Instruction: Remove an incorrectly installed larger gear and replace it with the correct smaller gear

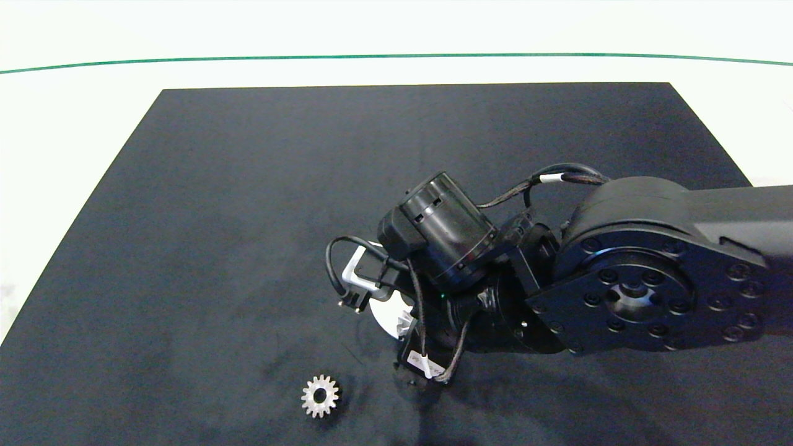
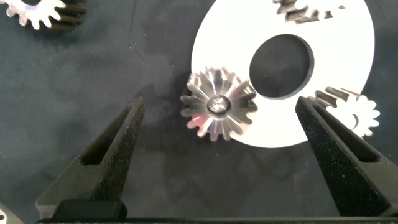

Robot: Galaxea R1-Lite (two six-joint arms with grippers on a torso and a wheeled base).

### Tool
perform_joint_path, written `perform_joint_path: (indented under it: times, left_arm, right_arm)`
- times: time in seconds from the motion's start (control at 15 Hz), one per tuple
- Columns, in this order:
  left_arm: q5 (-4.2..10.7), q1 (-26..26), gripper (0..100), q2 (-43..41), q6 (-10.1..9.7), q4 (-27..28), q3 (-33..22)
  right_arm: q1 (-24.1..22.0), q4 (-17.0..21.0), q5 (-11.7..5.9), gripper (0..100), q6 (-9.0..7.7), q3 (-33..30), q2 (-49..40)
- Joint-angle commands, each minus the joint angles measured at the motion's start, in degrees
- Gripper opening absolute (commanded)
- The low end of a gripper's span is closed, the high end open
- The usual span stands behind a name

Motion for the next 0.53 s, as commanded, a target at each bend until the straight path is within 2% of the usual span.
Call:
perform_joint_path:
  times: [0.07, 0.2, 0.53]
  left_arm:
    - [0.07, 0.00, 100, -0.07, -0.06, 0.45, 0.00]
    - [0.16, 0.00, 100, -0.24, -0.06, 0.37, 0.00]
    - [0.16, 0.00, 100, -0.33, -0.06, 0.37, 0.00]
  right_arm:
    - [-0.17, 0.12, 0.20, 100, 0.12, -0.94, 1.91]
    - [-0.35, 0.04, 0.29, 100, 1.43, -2.61, 3.58]
    - [-1.05, 0.12, 0.64, 93, 1.70, -2.61, 4.72]
